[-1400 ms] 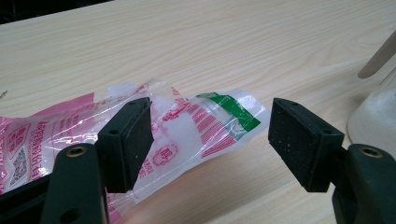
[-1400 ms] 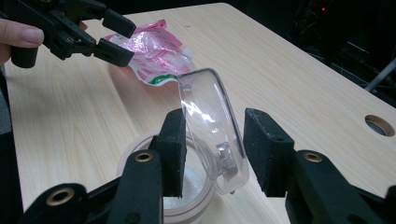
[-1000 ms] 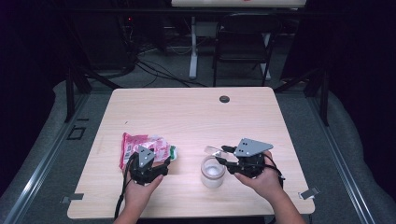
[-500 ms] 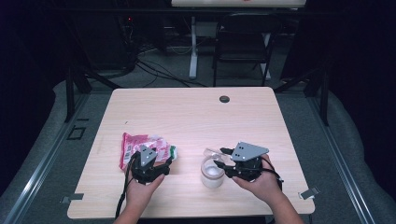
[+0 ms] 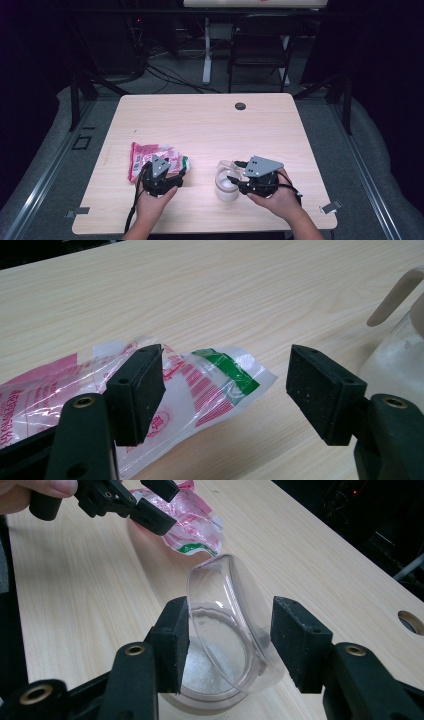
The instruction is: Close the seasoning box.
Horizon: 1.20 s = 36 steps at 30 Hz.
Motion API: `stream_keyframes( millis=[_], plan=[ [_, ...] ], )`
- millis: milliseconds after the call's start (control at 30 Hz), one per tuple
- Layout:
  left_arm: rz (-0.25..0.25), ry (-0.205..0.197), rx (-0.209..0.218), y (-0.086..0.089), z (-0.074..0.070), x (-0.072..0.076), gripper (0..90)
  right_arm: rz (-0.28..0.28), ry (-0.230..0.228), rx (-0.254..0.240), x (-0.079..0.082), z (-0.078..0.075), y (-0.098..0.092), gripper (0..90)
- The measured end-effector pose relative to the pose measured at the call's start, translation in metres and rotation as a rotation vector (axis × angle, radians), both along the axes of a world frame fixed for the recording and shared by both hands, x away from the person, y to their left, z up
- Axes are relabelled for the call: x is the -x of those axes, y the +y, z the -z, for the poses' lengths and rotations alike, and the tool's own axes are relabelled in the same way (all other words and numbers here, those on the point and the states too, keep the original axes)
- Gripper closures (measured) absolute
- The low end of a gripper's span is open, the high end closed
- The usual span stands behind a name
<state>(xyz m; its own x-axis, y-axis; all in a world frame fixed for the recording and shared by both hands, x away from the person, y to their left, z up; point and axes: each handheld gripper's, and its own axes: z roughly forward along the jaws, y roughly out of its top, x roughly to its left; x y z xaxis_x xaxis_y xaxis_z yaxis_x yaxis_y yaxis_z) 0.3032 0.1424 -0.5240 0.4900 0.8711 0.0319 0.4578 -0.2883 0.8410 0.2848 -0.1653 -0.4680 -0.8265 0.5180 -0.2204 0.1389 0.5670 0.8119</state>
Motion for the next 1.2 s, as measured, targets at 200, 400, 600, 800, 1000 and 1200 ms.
stream_keyframes(
  millis=[200,400,600,800,1000,1200],
  plan=[
    [0.002,-0.001,-0.001,-0.0001,-0.0001,-0.0004,31.3,0.000,-0.010,0.010,0.0013,0.0003,0.0009,49.9],
    [0.001,0.000,-0.001,-0.0001,0.0001,-0.0005,31.3,-0.030,0.004,-0.004,0.0021,0.0003,0.0021,50.2],
    [0.001,0.001,-0.001,-0.0003,0.0001,-0.0002,31.3,-0.032,0.006,-0.005,0.0022,0.0002,0.0019,50.3],
    [0.002,0.001,-0.002,-0.0001,0.0002,-0.0004,31.3,-0.034,0.006,0.002,0.0025,0.0005,0.0029,50.2],
    [0.000,-0.002,-0.001,0.0001,0.0000,-0.0004,31.3,-0.040,0.009,0.008,0.0023,0.0013,0.0035,49.6],
    [-0.001,-0.002,0.000,0.0003,-0.0001,-0.0004,31.3,-0.044,0.014,0.012,0.0025,0.0018,0.0042,49.3]
  ],
)
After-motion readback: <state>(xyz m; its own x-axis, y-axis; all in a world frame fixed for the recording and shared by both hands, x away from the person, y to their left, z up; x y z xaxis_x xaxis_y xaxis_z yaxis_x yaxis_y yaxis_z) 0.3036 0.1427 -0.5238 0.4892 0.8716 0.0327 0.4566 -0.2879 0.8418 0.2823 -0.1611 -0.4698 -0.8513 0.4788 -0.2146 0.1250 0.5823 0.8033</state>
